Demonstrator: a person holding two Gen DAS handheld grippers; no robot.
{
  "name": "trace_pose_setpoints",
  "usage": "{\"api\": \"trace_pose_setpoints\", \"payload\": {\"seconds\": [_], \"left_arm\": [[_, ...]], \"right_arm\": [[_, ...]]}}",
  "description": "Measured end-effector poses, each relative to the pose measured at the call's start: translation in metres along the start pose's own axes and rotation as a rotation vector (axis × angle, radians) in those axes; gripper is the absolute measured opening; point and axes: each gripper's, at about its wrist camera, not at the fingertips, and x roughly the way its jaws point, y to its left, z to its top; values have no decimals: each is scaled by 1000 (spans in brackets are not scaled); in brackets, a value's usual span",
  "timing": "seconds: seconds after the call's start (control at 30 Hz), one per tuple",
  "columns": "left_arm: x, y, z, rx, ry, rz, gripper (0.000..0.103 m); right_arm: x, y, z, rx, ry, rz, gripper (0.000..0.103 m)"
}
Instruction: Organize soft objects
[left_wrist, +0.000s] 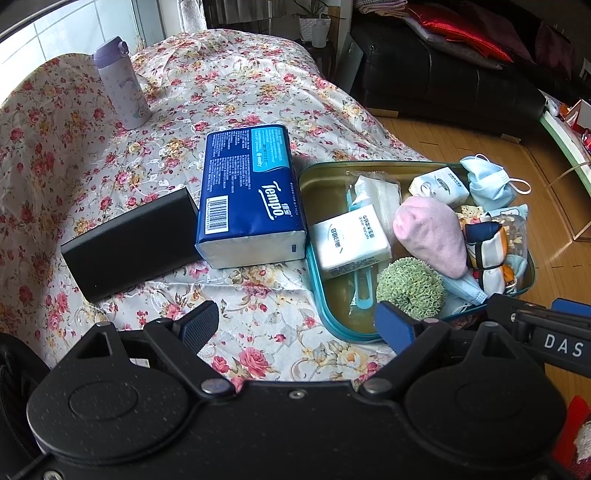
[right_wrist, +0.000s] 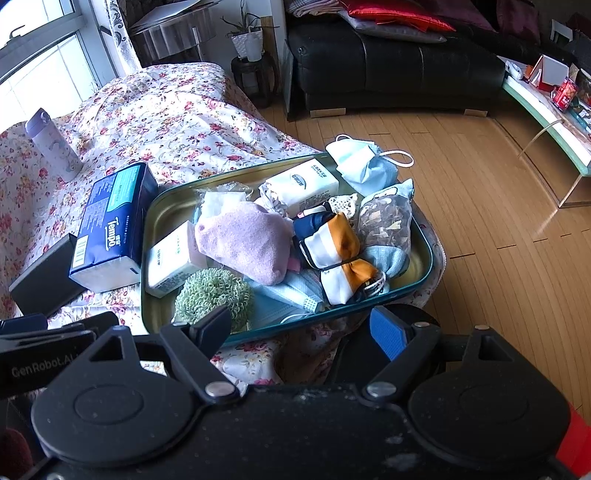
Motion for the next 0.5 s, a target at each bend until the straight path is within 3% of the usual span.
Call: {"api": "trace_pose_setpoints", "payload": {"seconds": [0.5], "left_arm": [[2,0,-1,-2,4,-3,89]], "right_arm": [[3,1,0,-2,8,3,83]]}}
